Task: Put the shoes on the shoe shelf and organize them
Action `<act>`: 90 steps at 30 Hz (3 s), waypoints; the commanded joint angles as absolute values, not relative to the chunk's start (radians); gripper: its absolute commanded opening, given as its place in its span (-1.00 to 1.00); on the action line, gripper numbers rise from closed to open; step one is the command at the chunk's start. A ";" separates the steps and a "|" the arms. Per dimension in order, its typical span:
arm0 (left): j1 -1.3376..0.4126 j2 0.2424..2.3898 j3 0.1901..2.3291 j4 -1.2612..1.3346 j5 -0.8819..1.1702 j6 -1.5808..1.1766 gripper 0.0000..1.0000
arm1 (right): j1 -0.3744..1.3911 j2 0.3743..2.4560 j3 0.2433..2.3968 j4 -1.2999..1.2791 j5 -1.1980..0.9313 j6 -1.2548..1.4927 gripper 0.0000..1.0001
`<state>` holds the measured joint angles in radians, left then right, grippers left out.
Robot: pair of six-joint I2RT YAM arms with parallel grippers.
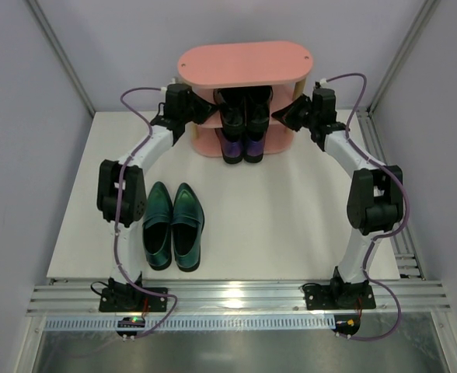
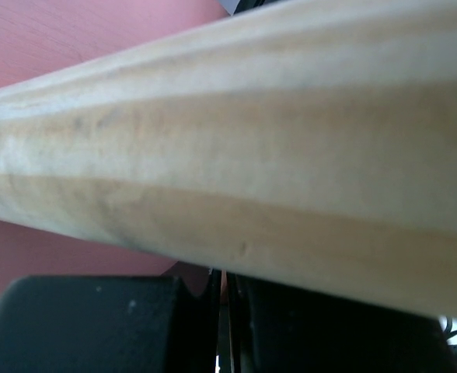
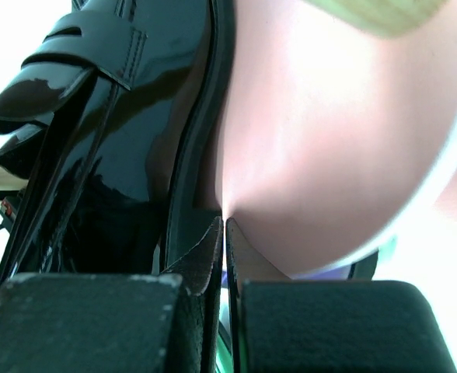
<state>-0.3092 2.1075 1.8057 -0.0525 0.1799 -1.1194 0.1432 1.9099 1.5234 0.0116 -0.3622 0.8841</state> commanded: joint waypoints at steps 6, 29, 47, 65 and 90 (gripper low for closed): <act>-0.270 1.942 1.662 0.060 0.192 -1.020 -1.00 | 0.120 1.723 1.404 0.029 -0.282 0.862 -0.92; -0.335 1.146 0.940 -0.549 0.036 -0.786 0.32 | 0.337 1.100 0.730 -0.138 -0.241 0.581 0.17; -0.695 1.178 0.865 -0.908 -0.362 -0.819 0.41 | 0.419 1.012 0.607 -0.187 -0.184 0.558 0.29; -0.770 1.238 0.771 -0.687 -0.196 -0.844 -1.00 | 0.419 1.002 0.577 -0.199 -0.170 0.545 0.21; -0.989 1.638 1.003 -0.135 -0.163 -1.160 -1.00 | 0.285 0.905 0.532 -0.261 -0.159 0.532 0.21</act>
